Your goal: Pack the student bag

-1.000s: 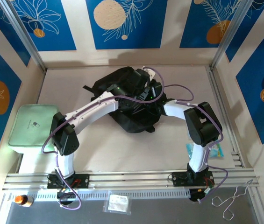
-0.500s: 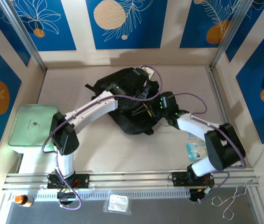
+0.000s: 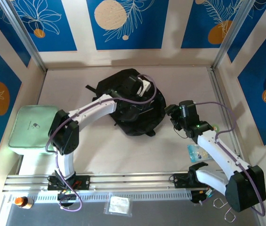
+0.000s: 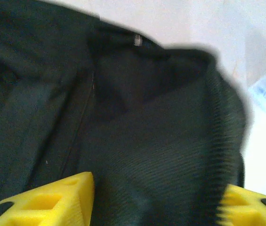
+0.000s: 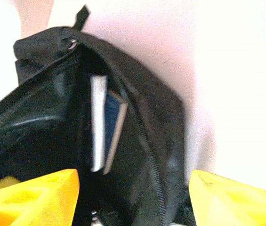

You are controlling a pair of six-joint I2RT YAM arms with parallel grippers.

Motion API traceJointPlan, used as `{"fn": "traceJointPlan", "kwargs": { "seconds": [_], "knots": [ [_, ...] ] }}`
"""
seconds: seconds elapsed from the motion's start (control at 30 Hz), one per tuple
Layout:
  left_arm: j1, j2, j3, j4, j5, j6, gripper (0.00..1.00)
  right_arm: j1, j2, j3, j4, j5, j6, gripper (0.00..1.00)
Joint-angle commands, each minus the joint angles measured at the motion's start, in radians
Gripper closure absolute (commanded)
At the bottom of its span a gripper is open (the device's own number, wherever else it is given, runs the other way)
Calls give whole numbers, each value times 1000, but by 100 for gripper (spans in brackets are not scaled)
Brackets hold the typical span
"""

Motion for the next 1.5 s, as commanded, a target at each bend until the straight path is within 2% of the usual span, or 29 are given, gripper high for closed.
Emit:
{"fn": "traceJointPlan", "kwargs": {
  "seconds": [0.0,0.17,0.3,0.43,0.53,0.6,0.67,0.73,0.83,1.03,1.1,1.2,1.47],
  "knots": [
    [58,-103,-65,27,80,-81,43,-11,-9,38,-77,61,-71,32],
    [190,-229,-233,92,106,-239,33,-10,22,66,-72,46,-120,26],
    [299,-315,-398,217,236,-317,28,-5,23,83,-85,59,-132,25],
    [368,-378,-487,263,269,-340,24,-3,16,100,-87,68,-149,25],
    [402,-453,-566,376,361,-314,20,-5,14,113,-91,68,-157,25],
    [406,-498,-601,368,294,-299,15,-4,15,119,-88,63,-161,25],
    [416,-497,-577,261,200,-297,16,-3,16,124,-86,59,-162,25],
    [440,-479,-561,199,179,-302,18,-3,13,134,-88,60,-173,25],
    [471,-444,-591,216,170,-364,24,-3,3,150,-87,62,-191,25],
    [503,-309,-570,221,178,-493,44,3,13,165,-83,22,-201,25],
    [513,-262,-560,246,182,-543,53,9,23,161,-80,13,-196,25],
    [521,-202,-549,314,221,-589,60,13,38,156,-73,-11,-190,25],
    [521,-86,-489,368,260,-630,63,28,112,183,-11,-166,-258,27]
  ]
}}
